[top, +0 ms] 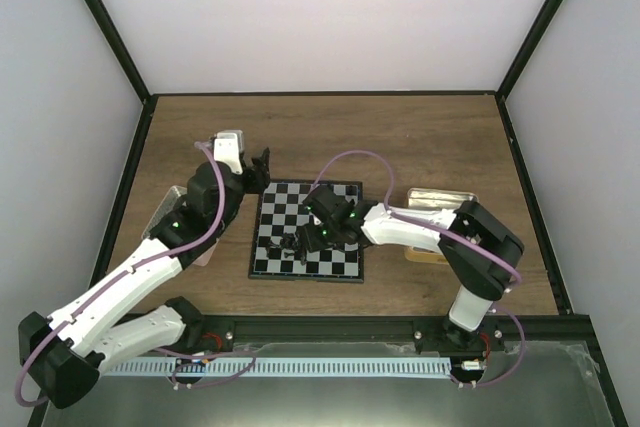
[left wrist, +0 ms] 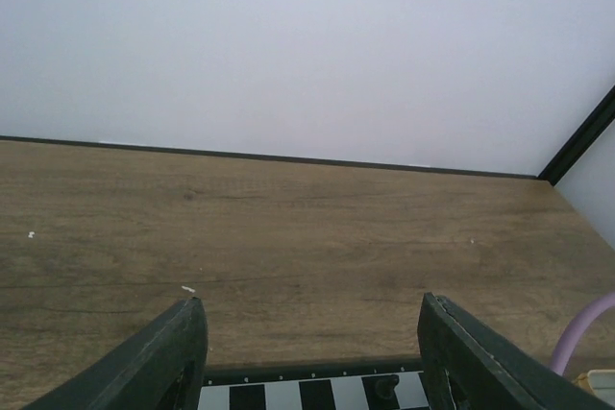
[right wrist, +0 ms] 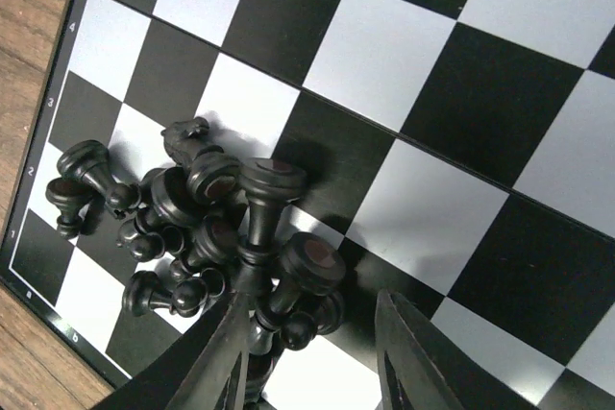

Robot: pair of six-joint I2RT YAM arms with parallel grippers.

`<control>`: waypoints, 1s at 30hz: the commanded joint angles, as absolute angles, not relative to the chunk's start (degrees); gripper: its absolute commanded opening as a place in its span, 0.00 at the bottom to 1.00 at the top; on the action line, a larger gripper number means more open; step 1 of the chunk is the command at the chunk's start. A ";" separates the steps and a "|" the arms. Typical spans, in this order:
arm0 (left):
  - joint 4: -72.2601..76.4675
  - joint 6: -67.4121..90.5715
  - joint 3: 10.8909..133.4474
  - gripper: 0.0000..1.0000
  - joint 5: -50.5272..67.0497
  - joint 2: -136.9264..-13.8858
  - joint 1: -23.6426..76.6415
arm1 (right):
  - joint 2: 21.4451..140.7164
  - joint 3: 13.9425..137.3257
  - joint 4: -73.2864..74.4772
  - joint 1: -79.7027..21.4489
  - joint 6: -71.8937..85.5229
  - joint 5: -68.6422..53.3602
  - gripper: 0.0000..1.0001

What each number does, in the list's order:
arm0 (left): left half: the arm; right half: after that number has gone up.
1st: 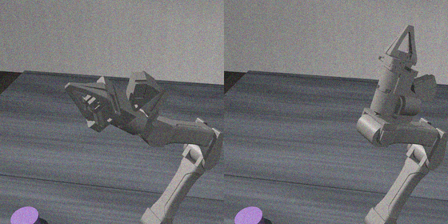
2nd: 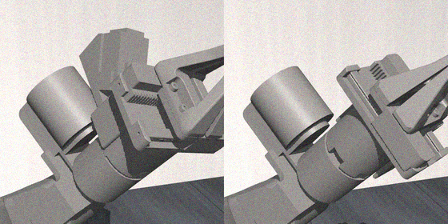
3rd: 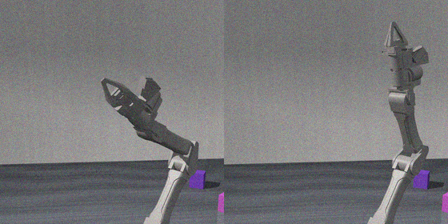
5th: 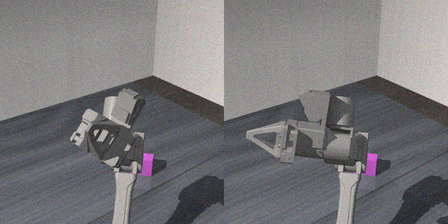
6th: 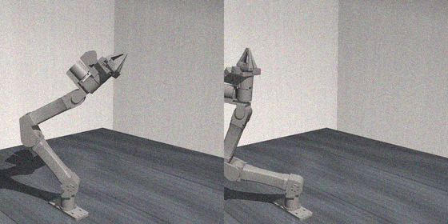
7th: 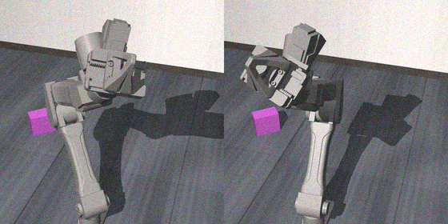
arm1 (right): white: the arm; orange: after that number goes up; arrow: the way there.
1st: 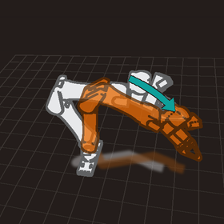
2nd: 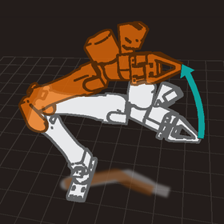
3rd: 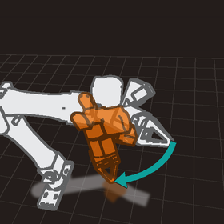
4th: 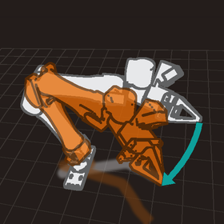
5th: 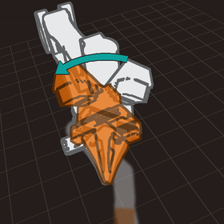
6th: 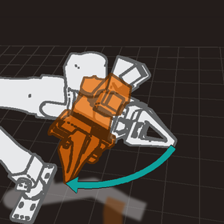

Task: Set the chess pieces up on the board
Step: Pick up the chess piece from the chessboard.

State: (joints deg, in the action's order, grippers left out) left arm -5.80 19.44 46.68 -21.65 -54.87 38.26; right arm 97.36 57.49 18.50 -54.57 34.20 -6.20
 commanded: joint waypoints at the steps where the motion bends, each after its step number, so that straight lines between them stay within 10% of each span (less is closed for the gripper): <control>1: -4.31 18.31 45.90 0.62 -22.42 -53.88 38.12 | 98.42 60.95 21.57 -54.77 32.97 -5.79 0.36; 30: -9.52 17.89 51.73 0.63 -21.57 -51.33 38.14 | 94.38 62.19 26.47 -54.28 34.88 9.57 0.05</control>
State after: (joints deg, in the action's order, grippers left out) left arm -7.79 19.07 48.12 -21.58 -52.90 38.26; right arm 96.33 60.29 25.69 -54.57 33.93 5.17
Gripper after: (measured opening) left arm 0.627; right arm 0.087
